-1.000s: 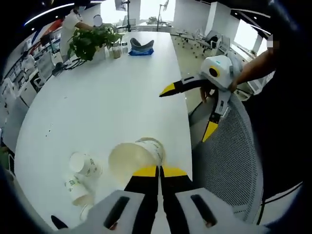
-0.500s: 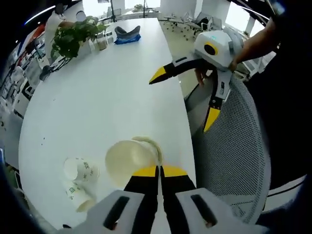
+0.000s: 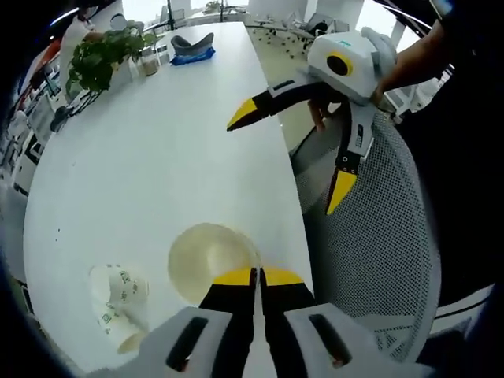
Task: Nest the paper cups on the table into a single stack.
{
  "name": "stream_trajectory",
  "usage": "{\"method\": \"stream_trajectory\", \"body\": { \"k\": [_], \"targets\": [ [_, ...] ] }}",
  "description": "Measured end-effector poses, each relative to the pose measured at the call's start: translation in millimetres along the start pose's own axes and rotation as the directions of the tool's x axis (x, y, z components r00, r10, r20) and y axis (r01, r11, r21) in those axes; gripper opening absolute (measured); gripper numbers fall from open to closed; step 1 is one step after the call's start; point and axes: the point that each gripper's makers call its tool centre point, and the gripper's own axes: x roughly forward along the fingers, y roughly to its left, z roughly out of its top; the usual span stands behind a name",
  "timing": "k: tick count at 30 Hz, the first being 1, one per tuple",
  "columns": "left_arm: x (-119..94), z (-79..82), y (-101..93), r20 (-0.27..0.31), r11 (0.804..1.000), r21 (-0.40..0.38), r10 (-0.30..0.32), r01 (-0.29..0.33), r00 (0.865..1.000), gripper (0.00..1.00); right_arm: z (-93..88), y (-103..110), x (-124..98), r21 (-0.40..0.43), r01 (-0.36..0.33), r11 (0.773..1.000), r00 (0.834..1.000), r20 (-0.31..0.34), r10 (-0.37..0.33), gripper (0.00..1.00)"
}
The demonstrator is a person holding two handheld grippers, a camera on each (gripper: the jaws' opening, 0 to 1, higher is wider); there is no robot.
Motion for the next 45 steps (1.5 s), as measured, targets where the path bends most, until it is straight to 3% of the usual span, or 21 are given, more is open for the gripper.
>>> {"method": "stream_trajectory", "body": {
  "k": [14, 29, 36, 45],
  "targets": [
    [21.1, -10.6, -6.1, -0.033, 0.998, 0.004, -0.07, 0.071, 0.997, 0.02, -0.3, -0.9, -0.4, 0.005, 0.003, 1.0, 1.0, 0.001, -0.003, 0.96],
    [32.2, -11.0, -6.3, -0.029, 0.989, -0.042, -0.143, 0.141, 0.989, 0.03, 0.2, -2.2, -0.9, 0.009, 0.01, 1.0, 1.0, 0.004, -0.01, 0.96],
    [31.2, -11.0, -7.5, -0.017, 0.99, -0.053, -0.132, 0.131, 0.991, 0.03, 0.0, -2.2, -0.7, 0.008, 0.009, 1.0, 1.0, 0.003, -0.009, 0.96],
    [24.9, -11.8, 2.1, 0.025, 0.999, -0.01, -0.044, 0.045, 0.999, 0.01, -1.3, -3.1, -0.3, 0.003, 0.01, 1.0, 1.0, 0.001, -0.01, 0.96]
  ]
}}
